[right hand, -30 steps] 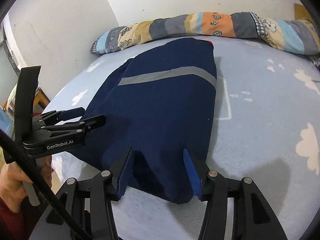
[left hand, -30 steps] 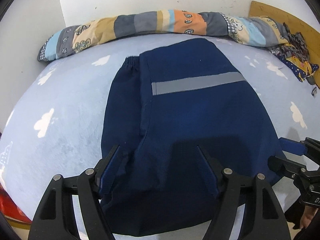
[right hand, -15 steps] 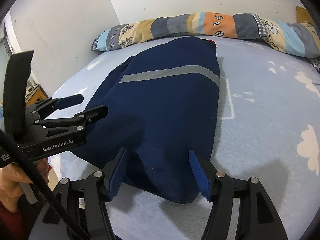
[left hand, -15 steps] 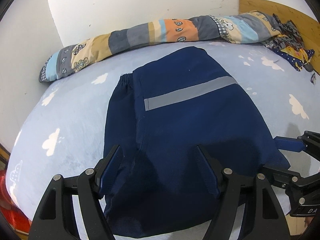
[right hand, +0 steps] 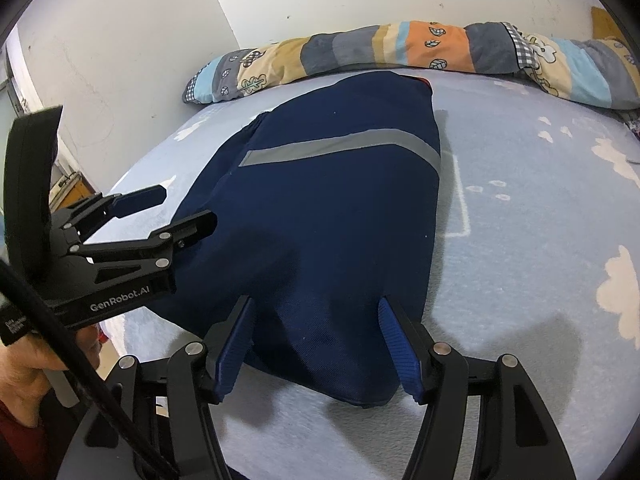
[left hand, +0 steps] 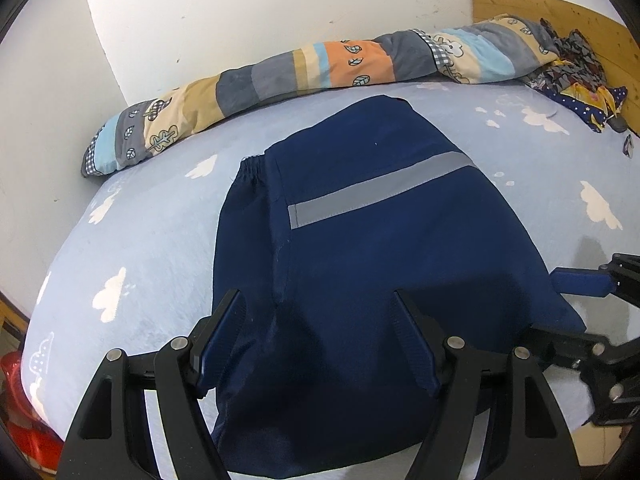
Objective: Fold large clothes
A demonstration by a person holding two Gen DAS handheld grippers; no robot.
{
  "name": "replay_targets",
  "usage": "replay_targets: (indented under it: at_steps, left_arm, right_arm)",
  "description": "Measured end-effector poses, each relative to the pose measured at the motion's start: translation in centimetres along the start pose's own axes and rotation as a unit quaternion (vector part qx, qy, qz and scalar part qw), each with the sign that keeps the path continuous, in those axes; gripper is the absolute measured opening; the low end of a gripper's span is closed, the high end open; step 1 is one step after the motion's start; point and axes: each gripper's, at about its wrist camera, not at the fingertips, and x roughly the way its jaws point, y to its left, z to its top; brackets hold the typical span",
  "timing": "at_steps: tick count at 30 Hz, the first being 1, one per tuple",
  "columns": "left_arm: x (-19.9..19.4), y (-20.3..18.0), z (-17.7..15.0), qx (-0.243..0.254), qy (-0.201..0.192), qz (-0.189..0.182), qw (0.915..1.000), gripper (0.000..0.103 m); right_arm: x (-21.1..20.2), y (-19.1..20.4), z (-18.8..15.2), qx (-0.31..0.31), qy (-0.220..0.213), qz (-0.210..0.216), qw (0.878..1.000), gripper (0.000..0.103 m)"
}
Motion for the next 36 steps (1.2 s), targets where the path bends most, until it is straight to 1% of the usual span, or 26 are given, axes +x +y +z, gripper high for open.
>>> replay_targets:
  at_steps: [3,6,7,9,10,11,12,14,16,18,20,21,22,23,24,25,26,27,29,30,31,33,34,35,36]
  left_arm:
    - [0.0,0.2,0.4,0.0,-0.003,0.004,1.0,0.074]
    - [0.1,0.7,1.3,-0.007,-0.006,0.006,0.9999,0.074]
    - [0.3,0.8,1.7,-0.01,-0.007,0.003,0.9999,0.074]
    - [1.3,1.3,2.9,-0.012,-0.004,0.001,0.9999,0.074]
    - [2.0,1.6,3.5,-0.013,0.001,0.008,0.9999,0.074]
    - [3.2,2.2,4.1,-0.019,0.011,0.016,0.9996,0.074]
    - [4.2,2.6,4.5,-0.028,0.02,0.017,0.9993,0.074]
    - [7.2,4.1,5.2,-0.061,0.05,0.012,0.9968,0.074]
    - [9.3,5.2,5.5,-0.088,0.071,0.004,0.9936,0.074]
    - [10.3,6.1,5.6,-0.108,0.079,-0.005,0.991,0.074]
    - [10.9,6.8,5.6,-0.125,0.083,-0.015,0.9886,0.076]
    - [11.1,7.1,5.5,-0.13,0.084,-0.016,0.9879,0.08]
    - [11.3,7.4,5.2,-0.135,0.087,-0.012,0.9869,0.084]
    - [11.4,7.6,5.0,-0.14,0.088,-0.011,0.9861,0.085]
    - [11.8,8.1,4.5,-0.15,0.093,-0.019,0.9841,0.086]
    - [11.9,8.2,4.1,-0.156,0.097,-0.023,0.9827,0.091]
    - [12.4,8.6,3.7,-0.164,0.103,-0.025,0.9807,0.093]
    - [12.5,8.8,3.5,-0.169,0.105,-0.026,0.9797,0.094]
    - [12.1,9.0,3.3,-0.175,0.103,-0.031,0.9787,0.094]
    - [11.7,9.1,3.4,-0.173,0.099,-0.028,0.9795,0.094]
    - [10.9,9.2,3.7,-0.171,0.088,-0.023,0.9812,0.094]
    - [9.6,9.6,3.9,-0.172,0.072,-0.024,0.9821,0.094]
    - [9.0,9.9,4.1,-0.177,0.067,-0.025,0.9815,0.094]
    - [8.4,10.2,4.1,-0.183,0.062,-0.029,0.9808,0.094]
    - [7.9,10.5,4.2,-0.188,0.058,-0.033,0.9799,0.094]
  right_arm:
    - [-0.5,-0.7,1.0,0.023,-0.007,0.016,1.0,0.069]
    - [-1.2,-1.3,2.6,0.033,-0.023,0.014,0.999,0.069]
    - [-1.3,-1.4,3.2,0.034,-0.025,0.013,0.999,0.066]
    - [-1.3,-1.6,5.0,0.035,-0.031,0.015,0.999,0.049]
    - [-1.1,-1.7,5.9,0.033,-0.03,0.012,0.999,0.027]
    - [-0.8,-1.7,7.0,0.03,-0.029,0.002,0.999,0.02]
    - [-0.4,-1.8,8.5,0.028,-0.031,-0.008,0.999,0.02]
    - [0.5,-2.2,10.8,0.034,-0.034,-0.016,0.999,0.02]
    - [2.2,-2.6,13.5,0.037,-0.027,-0.032,0.998,0.02]
    - [4.4,-3.1,15.9,0.042,-0.019,-0.033,0.998,0.02]
    - [6.4,-3.5,17.4,0.053,-0.006,-0.034,0.998,0.02]
    - [7.7,-3.8,18.2,0.058,0.004,-0.036,0.998,0.02]
    - [8.9,-4.2,18.9,0.062,0.011,-0.042,0.997,0.02]
    - [10.1,-4.5,19.2,0.062,0.019,-0.055,0.996,0.02]
    - [11.6,-5.0,19.4,0.067,0.038,-0.069,0.995,0.02]
    - [12.8,-5.6,19.2,0.077,0.055,-0.069,0.993,0.02]
    - [14.0,-6.4,18.9,0.091,0.073,-0.071,0.991,0.018]
    - [14.6,-6.8,18.5,0.098,0.082,-0.072,0.989,0.018]
    - [14.4,-7.2,18.4,0.106,0.078,-0.064,0.989,0.018]
    - [13.5,-7.1,18.4,0.109,0.073,-0.058,0.99,0.018]
    - [12.7,-6.9,18.4,0.106,0.07,-0.051,0.991,0.018]
    - [10.1,-6.2,17.8,0.091,0.056,-0.04,0.994,0.019]
    - [8.3,-5.8,17.2,0.08,0.045,-0.035,0.995,0.024]
    - [7.0,-5.6,16.5,0.072,0.041,-0.032,0.996,0.033]
    - [5.4,-5.3,15.6,0.063,0.04,-0.029,0.997,0.038]
